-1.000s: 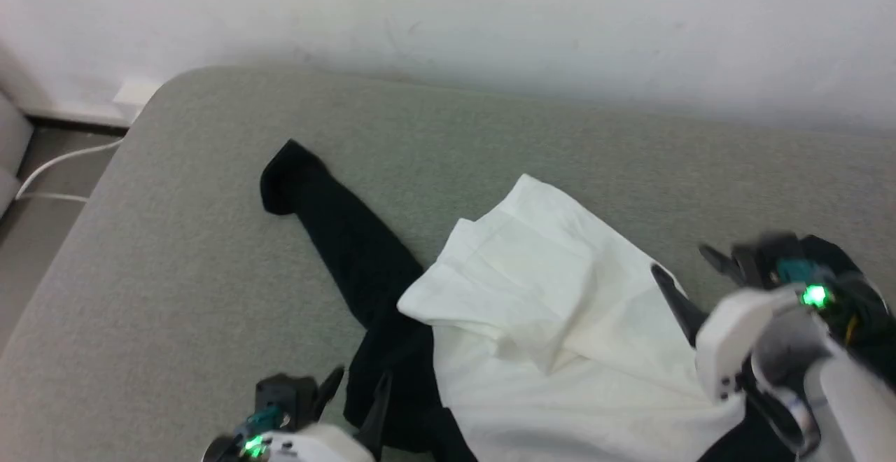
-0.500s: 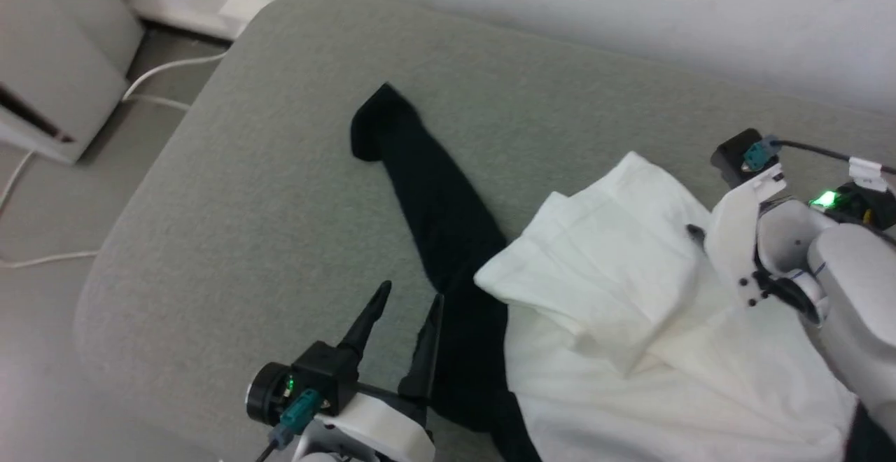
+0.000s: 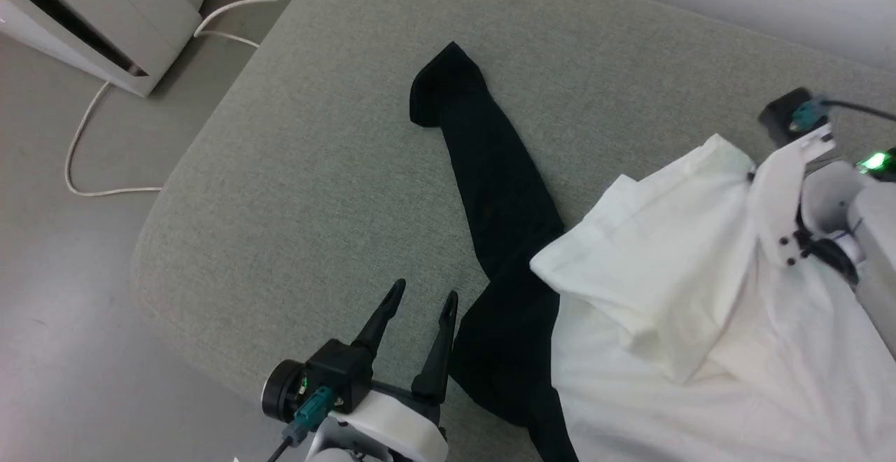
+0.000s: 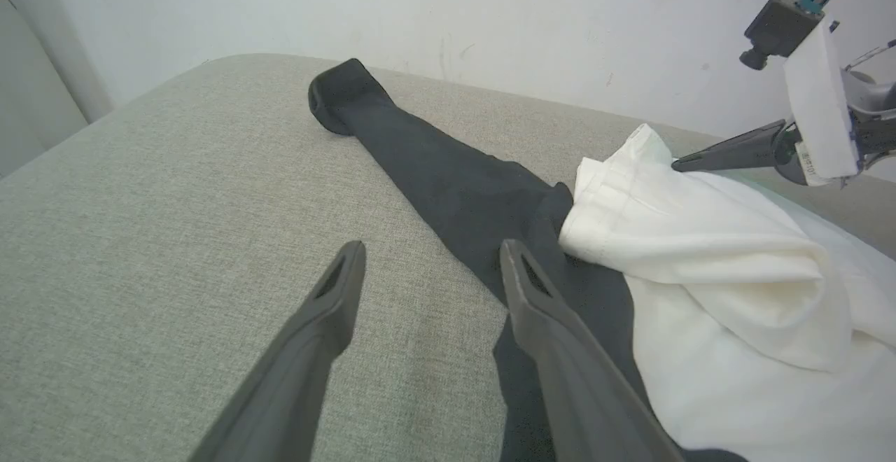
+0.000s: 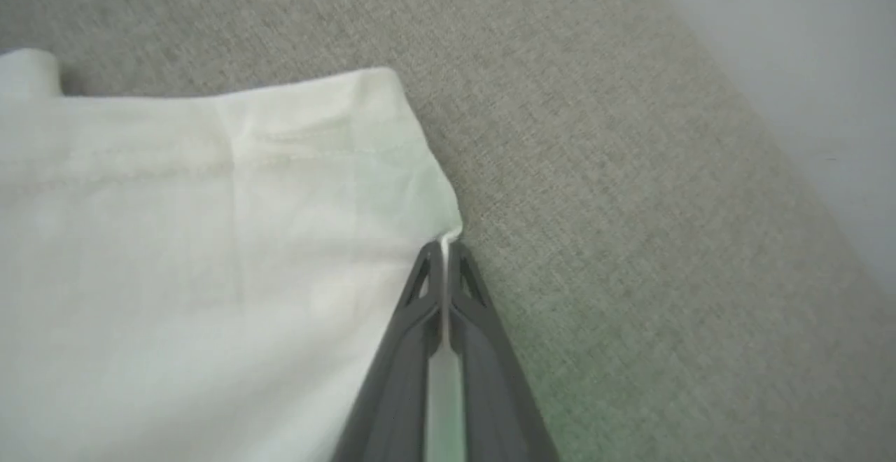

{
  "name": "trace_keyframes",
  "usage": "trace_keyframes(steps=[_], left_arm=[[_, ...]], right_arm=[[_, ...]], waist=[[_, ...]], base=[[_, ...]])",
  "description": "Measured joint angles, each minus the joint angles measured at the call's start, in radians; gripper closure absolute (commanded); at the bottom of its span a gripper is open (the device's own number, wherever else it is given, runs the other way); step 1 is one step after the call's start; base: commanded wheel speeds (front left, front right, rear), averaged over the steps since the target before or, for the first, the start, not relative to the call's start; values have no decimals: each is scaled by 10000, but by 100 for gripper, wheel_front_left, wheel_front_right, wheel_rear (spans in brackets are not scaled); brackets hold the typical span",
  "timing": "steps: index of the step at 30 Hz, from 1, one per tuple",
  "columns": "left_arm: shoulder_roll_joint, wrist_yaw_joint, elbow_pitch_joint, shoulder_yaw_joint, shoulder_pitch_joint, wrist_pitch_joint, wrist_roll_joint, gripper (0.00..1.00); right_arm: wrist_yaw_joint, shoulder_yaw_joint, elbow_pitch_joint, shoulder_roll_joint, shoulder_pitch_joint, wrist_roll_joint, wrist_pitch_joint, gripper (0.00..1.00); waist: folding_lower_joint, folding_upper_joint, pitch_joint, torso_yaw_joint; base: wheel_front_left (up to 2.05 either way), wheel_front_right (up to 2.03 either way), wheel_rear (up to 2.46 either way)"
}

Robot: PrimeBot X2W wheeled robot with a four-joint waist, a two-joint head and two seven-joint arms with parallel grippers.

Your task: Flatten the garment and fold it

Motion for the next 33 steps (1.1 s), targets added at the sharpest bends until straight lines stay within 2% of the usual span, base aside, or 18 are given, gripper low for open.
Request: trace_keyframes(steps=[3,8,17,19,22,23,27,33], left_arm=[[-4,0,25,48,-5,-40,2,0],[-36,-12,-27,82,-161,-44,73,0],[-161,-188,-163,81,-446,-52,163,0],[-217,-270,-174,86,-453,-52,176,0],[-284,-282,-169,127,-511,-52,184,0],[-297,-282,-159,159,-541,-52,213,0],[-347,-322,-105,301,-564,-52,244,0],[-268,-380,-12,571,-558,-52,324,0]], right_arm=[[2,-278,642,-132,-337,-232,-646,100],[-10,-1346,1983,-957,-1284,-1254,-1735,100],[-10,-3189,3636,-1741,-3132,-3555,-3187,100],[-10,-3787,3990,-1969,-3428,-4420,-3639,100],[-10,-4245,4236,-1741,-3294,-5003,-3973,98],[-10,-4416,4288,-1567,-3204,-5108,-4082,0],[-10,-4815,4410,-746,-2727,-5231,-4608,0],[-12,-5173,4372,-61,-2424,-5200,-5680,0]], waist=[[0,0,29,-66],[0,0,6,-347],[2,0,584,-530],[0,0,813,-517],[2,0,964,-490],[2,0,984,-498],[1,0,924,-603],[-1,0,486,-945]], base=[[0,0,0],[0,0,0],[0,0,0],[0,0,0],[0,0,0],[0,0,0],[0,0,0],[0,0,0]])
